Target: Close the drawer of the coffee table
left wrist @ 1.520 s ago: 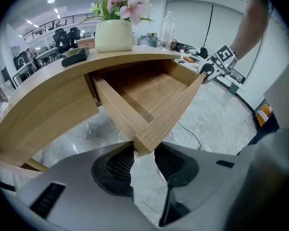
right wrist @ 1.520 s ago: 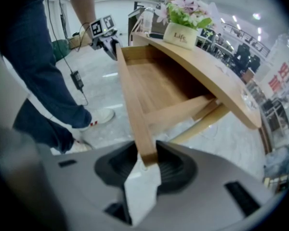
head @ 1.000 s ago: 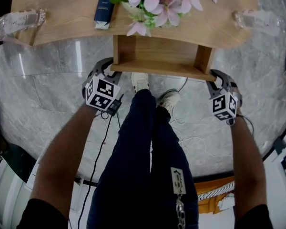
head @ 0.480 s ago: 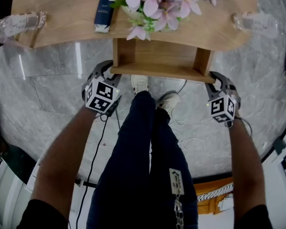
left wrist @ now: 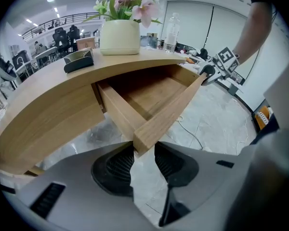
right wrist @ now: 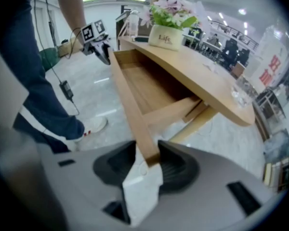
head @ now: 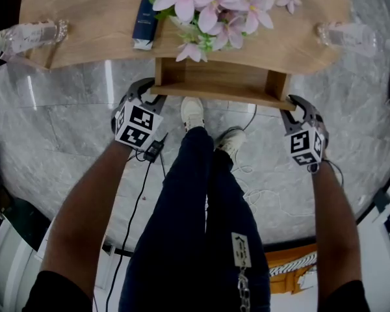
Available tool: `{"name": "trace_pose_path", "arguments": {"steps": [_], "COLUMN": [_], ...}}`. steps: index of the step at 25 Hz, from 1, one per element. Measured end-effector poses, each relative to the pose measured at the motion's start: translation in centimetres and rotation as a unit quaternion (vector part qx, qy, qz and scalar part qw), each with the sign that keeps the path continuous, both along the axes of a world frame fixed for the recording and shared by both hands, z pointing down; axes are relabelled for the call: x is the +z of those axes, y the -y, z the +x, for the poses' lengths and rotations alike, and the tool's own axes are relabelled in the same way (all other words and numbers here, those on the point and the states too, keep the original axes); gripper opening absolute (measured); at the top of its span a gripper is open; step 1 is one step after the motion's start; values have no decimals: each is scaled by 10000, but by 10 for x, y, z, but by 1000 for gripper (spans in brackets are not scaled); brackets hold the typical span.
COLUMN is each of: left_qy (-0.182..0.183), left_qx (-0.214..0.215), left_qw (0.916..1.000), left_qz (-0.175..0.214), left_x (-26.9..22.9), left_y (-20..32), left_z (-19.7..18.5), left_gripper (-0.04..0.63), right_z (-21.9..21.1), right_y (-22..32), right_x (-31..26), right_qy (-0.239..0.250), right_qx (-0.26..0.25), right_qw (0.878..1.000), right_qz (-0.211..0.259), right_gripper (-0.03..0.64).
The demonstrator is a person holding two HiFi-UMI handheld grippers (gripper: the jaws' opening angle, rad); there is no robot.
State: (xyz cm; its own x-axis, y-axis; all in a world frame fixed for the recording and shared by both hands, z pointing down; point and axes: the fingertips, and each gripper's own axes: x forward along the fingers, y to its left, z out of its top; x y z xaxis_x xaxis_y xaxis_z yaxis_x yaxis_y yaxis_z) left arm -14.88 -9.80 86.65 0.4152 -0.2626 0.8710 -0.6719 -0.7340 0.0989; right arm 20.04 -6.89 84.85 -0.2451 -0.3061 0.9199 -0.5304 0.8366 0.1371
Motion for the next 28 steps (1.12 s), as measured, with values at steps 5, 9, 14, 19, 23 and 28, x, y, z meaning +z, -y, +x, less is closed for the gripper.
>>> {"name": "trace_pose_path", "arguments": {"steps": [5,9,14,19,23,28], "left_qy": [-77,-143,-272,-617,-726,-807], "left_qx": [-263,-377,-542,-1181,-1575,-1932], "left_qw": [9995,9990,9980,9910,9847,9773], "left_qz": [167,178,153,-106,-147,-324], "left_x": [-3,-5,-4,-2,-1,0], "left_y": [31,50,68,81,92,100], "left_z": [4,6,7,5,4,4], "left_gripper": [161,164,168,176,176,176], "right_z": [2,4,6,8,10,16], "right_y": [29,48,68,84,99,108], "right_x": [-1,-1,-2,-2,-1,0], "right_qy": [45,89,155,236,316,509], "right_qx": [328,389,560,693,833,1347], "right_qw": [9994,9990,9980,9969,9954,9893], "right_qz": [84,179,260,300,343,249], "right_gripper": [172,175,181,187,190,196]}}
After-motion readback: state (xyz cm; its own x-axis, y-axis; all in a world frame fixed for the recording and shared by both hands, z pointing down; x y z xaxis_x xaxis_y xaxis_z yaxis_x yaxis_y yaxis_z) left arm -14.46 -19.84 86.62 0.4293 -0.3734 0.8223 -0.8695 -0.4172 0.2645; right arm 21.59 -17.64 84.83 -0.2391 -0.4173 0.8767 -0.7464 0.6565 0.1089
